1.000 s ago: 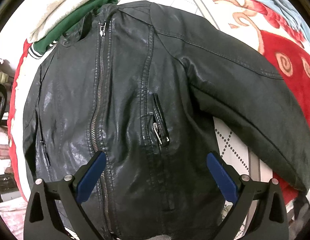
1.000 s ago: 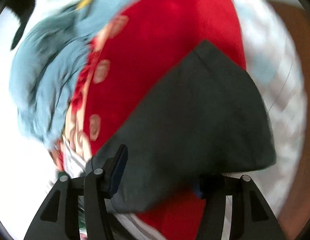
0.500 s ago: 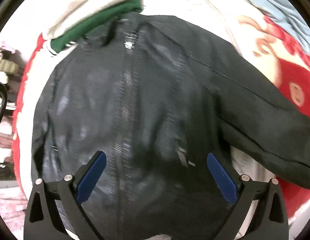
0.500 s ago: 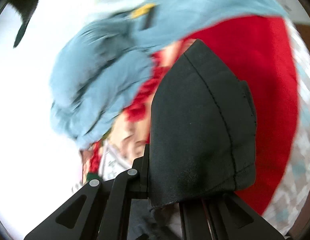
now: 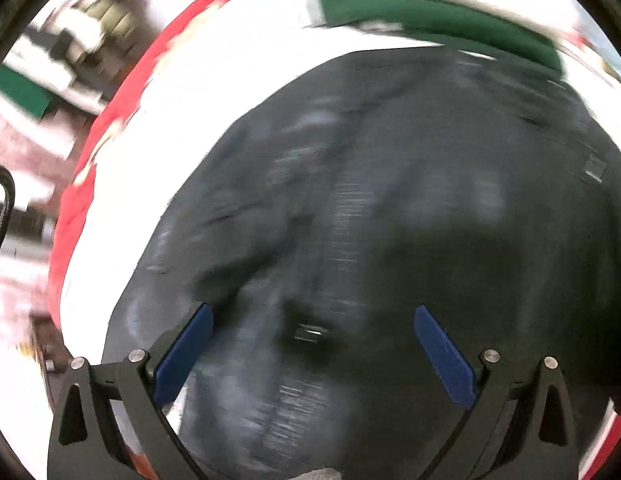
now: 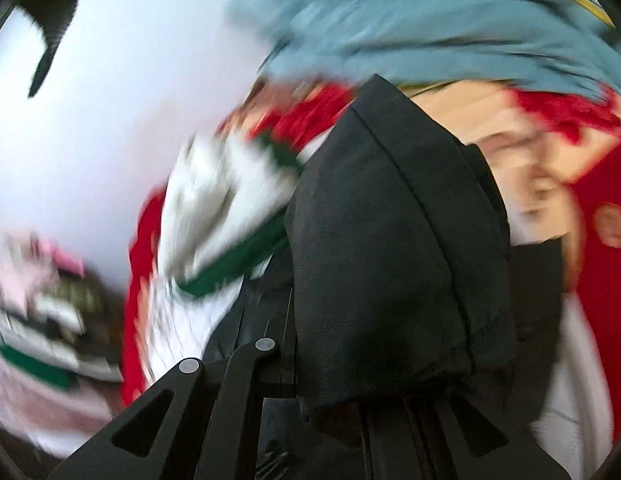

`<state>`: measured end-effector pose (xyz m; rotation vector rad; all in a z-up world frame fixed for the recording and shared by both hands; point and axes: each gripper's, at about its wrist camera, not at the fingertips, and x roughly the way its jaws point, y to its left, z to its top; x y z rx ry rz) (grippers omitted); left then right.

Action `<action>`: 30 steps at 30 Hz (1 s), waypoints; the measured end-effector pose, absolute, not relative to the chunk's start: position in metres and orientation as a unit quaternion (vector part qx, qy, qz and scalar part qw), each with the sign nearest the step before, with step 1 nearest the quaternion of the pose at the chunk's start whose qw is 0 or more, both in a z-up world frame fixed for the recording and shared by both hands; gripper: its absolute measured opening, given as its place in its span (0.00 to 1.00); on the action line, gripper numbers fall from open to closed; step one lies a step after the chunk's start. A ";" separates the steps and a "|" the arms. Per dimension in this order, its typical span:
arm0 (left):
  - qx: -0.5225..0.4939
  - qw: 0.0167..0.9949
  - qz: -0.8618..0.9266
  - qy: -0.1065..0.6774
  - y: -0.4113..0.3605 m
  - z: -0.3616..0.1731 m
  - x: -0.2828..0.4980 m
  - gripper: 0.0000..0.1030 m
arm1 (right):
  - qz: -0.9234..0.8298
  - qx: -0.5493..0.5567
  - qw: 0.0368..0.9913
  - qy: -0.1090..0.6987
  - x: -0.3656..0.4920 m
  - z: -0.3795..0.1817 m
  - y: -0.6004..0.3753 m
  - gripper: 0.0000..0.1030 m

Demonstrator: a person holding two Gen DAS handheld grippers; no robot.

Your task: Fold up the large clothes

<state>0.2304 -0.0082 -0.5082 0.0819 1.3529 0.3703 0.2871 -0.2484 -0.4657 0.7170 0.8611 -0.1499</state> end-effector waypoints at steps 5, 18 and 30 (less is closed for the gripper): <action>0.010 0.759 0.222 0.611 0.069 -0.514 0.229 1.00 | -0.008 0.199 0.836 0.511 0.367 -0.525 -0.106 0.06; -0.158 0.732 0.228 0.622 0.183 -0.485 0.148 1.00 | 0.114 0.162 0.764 0.614 0.354 -0.519 -0.008 0.71; -0.579 0.551 0.254 0.544 0.208 -0.566 -0.011 0.91 | 0.061 0.212 0.701 0.678 0.278 -0.551 -0.055 0.71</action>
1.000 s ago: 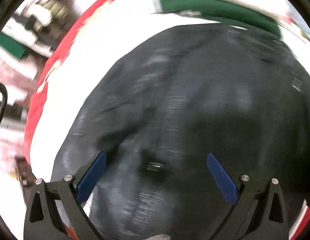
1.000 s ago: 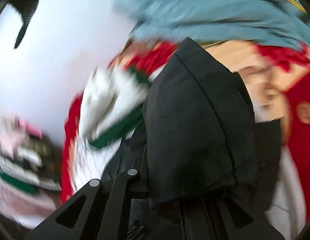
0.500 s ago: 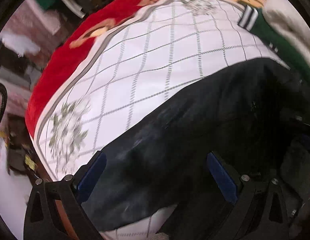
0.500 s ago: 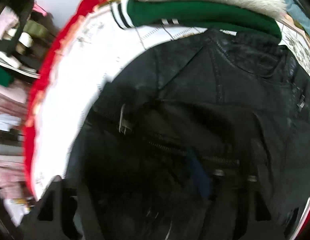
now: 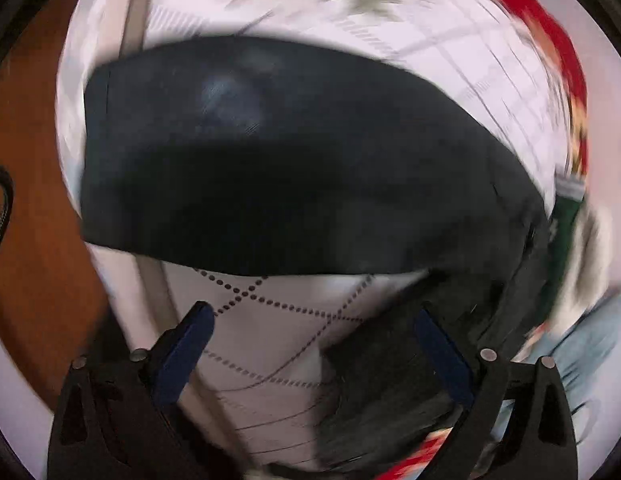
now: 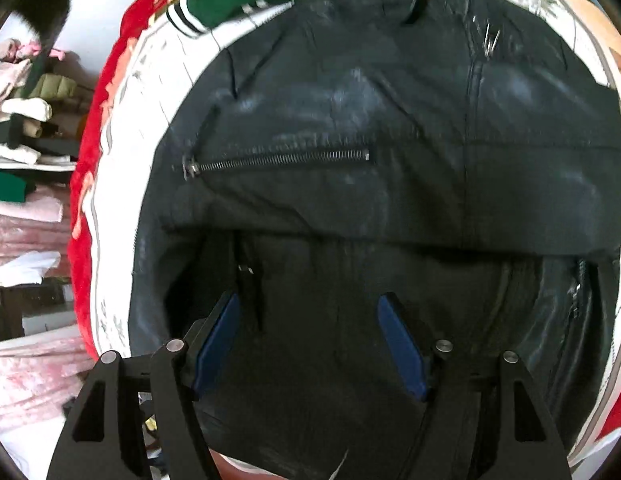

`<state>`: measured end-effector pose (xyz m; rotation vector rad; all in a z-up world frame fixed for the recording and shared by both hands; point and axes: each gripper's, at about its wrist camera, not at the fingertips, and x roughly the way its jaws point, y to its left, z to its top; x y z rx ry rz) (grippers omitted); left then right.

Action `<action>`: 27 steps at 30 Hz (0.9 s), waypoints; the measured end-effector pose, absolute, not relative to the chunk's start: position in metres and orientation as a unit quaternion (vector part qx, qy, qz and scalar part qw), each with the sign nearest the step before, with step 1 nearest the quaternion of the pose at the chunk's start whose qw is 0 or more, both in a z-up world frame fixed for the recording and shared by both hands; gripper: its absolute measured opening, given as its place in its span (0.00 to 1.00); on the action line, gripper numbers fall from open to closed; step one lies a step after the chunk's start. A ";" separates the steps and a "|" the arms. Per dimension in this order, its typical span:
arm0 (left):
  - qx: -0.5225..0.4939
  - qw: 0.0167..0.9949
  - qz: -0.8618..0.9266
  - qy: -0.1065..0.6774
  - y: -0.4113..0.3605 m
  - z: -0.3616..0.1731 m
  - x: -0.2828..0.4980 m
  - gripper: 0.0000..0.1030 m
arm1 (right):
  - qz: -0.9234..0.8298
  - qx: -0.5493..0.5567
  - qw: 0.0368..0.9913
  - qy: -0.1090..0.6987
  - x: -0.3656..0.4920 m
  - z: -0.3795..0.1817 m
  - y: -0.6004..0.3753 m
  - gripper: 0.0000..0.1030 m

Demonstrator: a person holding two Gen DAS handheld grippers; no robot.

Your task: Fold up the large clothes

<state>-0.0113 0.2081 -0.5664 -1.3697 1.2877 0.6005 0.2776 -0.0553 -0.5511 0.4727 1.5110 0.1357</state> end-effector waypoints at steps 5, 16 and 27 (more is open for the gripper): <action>-0.635 0.522 0.329 0.465 0.233 -0.583 -0.020 0.74 | 0.063 0.224 0.695 0.680 0.276 -0.564 -0.051 0.71; -0.502 0.675 0.386 0.379 0.298 -0.506 0.018 0.08 | 0.085 0.207 0.696 0.682 0.270 -0.570 -0.025 0.71; -0.653 0.652 0.265 0.278 0.345 -0.584 0.030 0.19 | 0.071 0.215 0.692 0.685 0.267 -0.579 -0.025 0.71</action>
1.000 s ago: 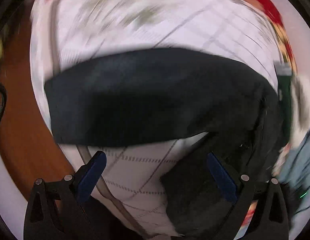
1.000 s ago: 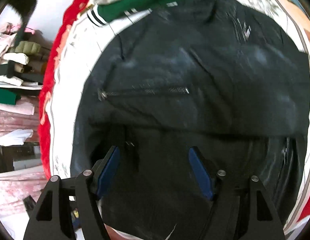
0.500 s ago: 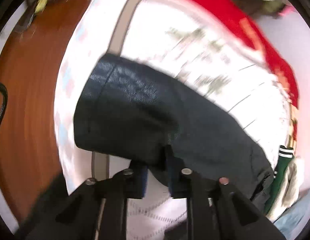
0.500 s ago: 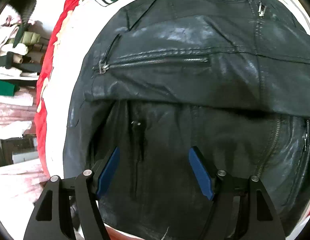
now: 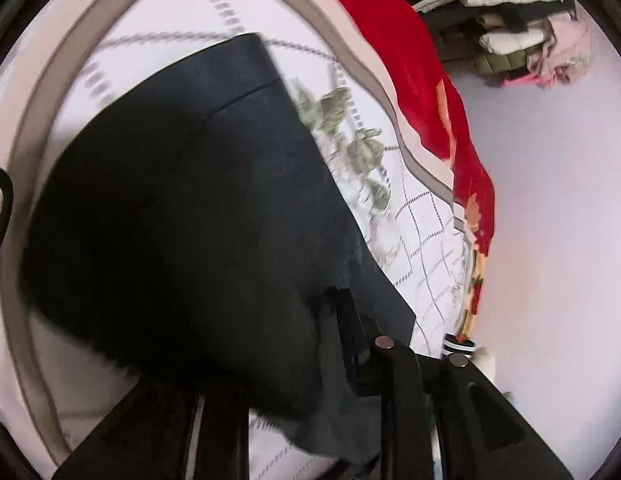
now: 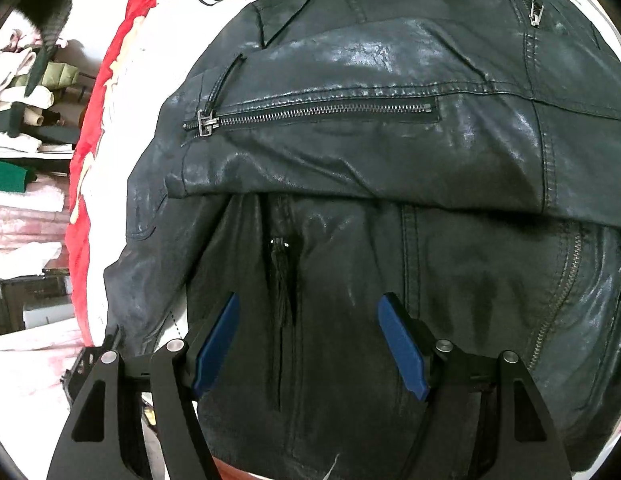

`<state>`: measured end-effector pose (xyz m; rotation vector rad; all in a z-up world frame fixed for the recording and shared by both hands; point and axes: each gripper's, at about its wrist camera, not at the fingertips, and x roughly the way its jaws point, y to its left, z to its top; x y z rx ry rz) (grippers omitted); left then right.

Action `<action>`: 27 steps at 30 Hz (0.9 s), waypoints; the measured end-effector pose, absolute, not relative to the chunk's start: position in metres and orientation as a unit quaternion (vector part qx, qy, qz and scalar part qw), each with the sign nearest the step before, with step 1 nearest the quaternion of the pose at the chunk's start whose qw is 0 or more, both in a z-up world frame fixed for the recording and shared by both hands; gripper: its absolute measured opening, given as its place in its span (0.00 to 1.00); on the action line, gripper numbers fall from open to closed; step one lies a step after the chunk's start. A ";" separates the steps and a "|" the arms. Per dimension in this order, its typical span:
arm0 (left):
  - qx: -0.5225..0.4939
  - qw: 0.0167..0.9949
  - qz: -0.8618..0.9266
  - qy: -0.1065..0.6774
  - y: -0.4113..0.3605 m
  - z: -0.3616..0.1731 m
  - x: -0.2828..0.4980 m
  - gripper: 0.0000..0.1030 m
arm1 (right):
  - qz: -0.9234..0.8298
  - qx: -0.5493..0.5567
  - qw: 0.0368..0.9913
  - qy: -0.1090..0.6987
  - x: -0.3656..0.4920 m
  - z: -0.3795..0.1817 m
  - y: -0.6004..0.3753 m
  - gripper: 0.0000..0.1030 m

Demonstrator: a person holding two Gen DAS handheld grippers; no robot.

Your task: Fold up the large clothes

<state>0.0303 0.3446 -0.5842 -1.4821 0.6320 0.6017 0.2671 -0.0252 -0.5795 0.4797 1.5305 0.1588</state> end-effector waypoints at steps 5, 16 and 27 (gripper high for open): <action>-0.546 0.708 0.307 0.326 0.358 -0.558 0.082 0.04 | 0.049 0.213 0.692 0.688 0.268 -0.588 -0.021 0.71; -0.432 0.793 0.277 0.328 0.380 -0.484 0.149 0.03 | -0.032 0.189 0.735 0.651 0.293 -0.569 -0.013 0.71; -0.211 0.895 0.203 0.337 0.271 -0.393 0.202 0.03 | -0.048 0.087 0.737 0.668 0.363 -0.598 -0.015 0.71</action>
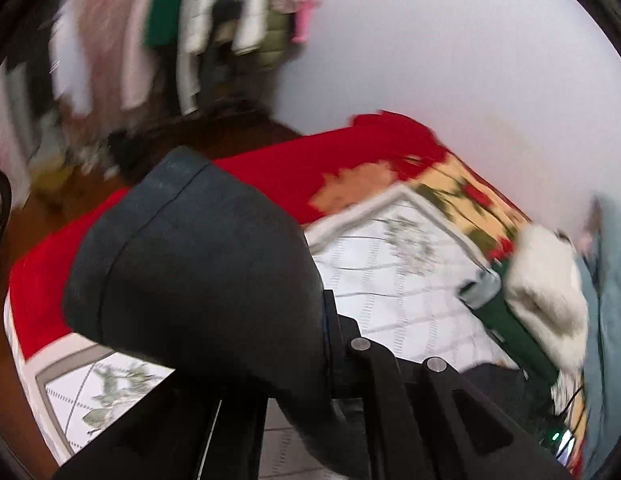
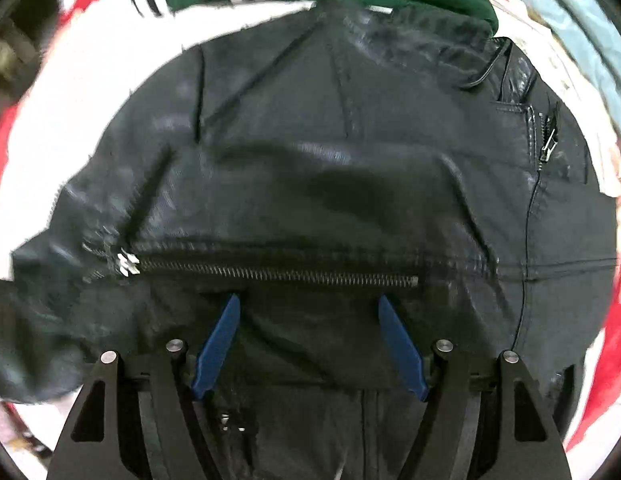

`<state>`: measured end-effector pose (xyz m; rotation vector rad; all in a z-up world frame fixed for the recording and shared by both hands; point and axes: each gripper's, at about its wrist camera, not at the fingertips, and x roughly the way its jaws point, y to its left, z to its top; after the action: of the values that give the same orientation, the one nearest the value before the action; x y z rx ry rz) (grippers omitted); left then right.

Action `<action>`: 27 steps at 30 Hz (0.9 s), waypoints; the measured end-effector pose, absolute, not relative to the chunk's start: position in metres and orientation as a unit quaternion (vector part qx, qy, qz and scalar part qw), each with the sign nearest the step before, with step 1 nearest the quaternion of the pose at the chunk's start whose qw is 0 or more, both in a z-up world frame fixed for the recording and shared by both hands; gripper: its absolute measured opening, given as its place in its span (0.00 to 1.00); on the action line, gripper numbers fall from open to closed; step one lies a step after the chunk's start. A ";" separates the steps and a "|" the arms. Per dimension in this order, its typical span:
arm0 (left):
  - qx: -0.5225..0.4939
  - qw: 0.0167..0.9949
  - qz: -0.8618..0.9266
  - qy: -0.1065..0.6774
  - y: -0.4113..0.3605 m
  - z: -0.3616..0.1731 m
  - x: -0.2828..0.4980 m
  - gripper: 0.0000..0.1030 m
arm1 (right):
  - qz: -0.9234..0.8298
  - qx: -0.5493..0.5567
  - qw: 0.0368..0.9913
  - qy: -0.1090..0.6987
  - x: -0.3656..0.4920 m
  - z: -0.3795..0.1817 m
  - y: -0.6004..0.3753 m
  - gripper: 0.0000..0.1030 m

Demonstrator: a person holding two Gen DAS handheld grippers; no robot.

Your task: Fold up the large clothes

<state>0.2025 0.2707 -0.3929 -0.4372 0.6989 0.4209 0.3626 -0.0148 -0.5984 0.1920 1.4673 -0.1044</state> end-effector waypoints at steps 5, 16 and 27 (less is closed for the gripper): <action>-0.158 0.916 0.117 0.350 0.167 -0.370 0.236 0.02 | -0.052 0.163 0.750 0.639 0.334 -0.567 -0.086 0.71; -0.104 0.867 -0.117 0.472 -0.117 -0.421 0.274 0.04 | -0.167 0.264 0.710 0.631 0.231 -0.563 -0.306 0.71; -0.062 0.825 -0.135 0.545 -0.163 -0.463 0.253 0.96 | -0.153 0.301 0.704 0.625 0.192 -0.567 -0.397 0.72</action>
<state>0.2534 -0.1631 -0.4629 -0.1327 1.1573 -0.2862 0.1924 -0.3968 -0.5668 0.6690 1.3902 -0.3394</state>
